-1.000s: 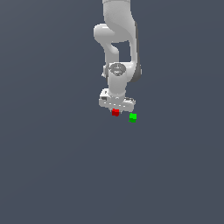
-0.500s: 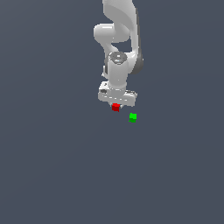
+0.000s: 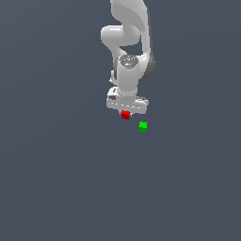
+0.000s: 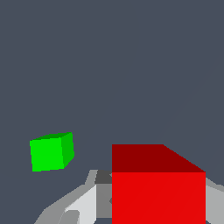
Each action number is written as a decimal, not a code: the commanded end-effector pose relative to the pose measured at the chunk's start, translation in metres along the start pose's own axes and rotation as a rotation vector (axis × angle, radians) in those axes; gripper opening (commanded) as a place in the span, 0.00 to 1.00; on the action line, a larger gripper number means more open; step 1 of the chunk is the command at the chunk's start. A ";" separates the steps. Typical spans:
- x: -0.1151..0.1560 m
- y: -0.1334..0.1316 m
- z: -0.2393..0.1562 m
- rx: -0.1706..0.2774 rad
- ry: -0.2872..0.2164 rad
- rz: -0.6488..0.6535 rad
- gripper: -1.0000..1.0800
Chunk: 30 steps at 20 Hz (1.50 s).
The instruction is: Stack the red cube on top of the green cube.
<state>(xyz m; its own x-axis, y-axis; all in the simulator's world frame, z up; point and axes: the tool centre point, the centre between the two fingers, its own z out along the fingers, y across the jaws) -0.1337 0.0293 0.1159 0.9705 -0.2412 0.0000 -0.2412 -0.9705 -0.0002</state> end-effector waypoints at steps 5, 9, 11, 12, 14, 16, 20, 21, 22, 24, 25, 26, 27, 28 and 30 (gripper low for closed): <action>-0.004 -0.028 0.015 0.001 0.000 -0.001 0.00; -0.007 -0.058 0.031 0.001 0.000 -0.001 0.00; -0.008 -0.072 0.038 0.001 0.000 -0.001 0.00; -0.009 -0.078 0.041 0.001 0.000 -0.001 0.00; -0.009 -0.088 0.047 0.001 0.000 -0.001 0.00; -0.009 -0.096 0.051 0.001 0.000 -0.001 0.00; -0.010 -0.103 0.055 0.000 0.000 -0.001 0.00; -0.010 -0.104 0.055 0.000 0.000 -0.001 0.00; -0.010 -0.104 0.055 0.000 0.000 -0.001 0.96; -0.010 -0.104 0.055 0.000 0.000 -0.001 0.96; -0.010 -0.104 0.055 0.000 0.000 -0.001 0.96; -0.010 -0.104 0.055 0.000 0.000 -0.001 0.96; -0.010 -0.104 0.055 0.000 0.000 -0.001 0.96; -0.010 -0.104 0.055 0.000 0.000 -0.001 0.96; -0.010 -0.104 0.055 0.000 0.000 -0.001 0.96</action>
<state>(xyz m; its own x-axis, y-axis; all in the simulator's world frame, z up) -0.1180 0.1322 0.0612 0.9707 -0.2404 -0.0001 -0.2404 -0.9707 -0.0002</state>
